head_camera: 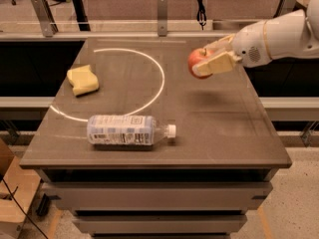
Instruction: Move apple near sponge
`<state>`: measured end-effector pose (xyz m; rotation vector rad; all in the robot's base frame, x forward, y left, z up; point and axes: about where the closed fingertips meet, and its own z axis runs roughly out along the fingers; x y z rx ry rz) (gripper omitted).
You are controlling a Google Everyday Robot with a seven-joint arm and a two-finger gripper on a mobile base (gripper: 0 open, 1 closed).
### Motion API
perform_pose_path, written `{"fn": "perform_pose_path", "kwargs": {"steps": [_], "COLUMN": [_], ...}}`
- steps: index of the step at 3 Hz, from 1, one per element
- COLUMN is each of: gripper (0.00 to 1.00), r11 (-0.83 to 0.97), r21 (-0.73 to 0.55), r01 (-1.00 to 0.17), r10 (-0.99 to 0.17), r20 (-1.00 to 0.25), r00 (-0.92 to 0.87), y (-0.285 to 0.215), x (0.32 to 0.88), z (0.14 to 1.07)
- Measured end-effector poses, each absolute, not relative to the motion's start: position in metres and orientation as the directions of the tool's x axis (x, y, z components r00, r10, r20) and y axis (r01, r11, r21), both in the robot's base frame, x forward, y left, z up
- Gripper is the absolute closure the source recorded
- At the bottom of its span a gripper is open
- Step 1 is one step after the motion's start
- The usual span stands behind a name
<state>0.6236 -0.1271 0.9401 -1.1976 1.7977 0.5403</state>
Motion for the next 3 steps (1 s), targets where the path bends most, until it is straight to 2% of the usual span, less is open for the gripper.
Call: {"fn": "perform_pose_path", "kwargs": {"steps": [2,3], "gripper": [1.0,1.0], "r11": [0.419,0.345], "r21": [-0.116,-0.095], "r01": [-0.901,-0.934], "r10": [-0.503,-0.467], "r20": [-0.855,-0.88], "r00": [-0.123,-0.082], "y": [-0.11,-0.059], "x": [0.624,0.628], "z": [0.944,0.939]}}
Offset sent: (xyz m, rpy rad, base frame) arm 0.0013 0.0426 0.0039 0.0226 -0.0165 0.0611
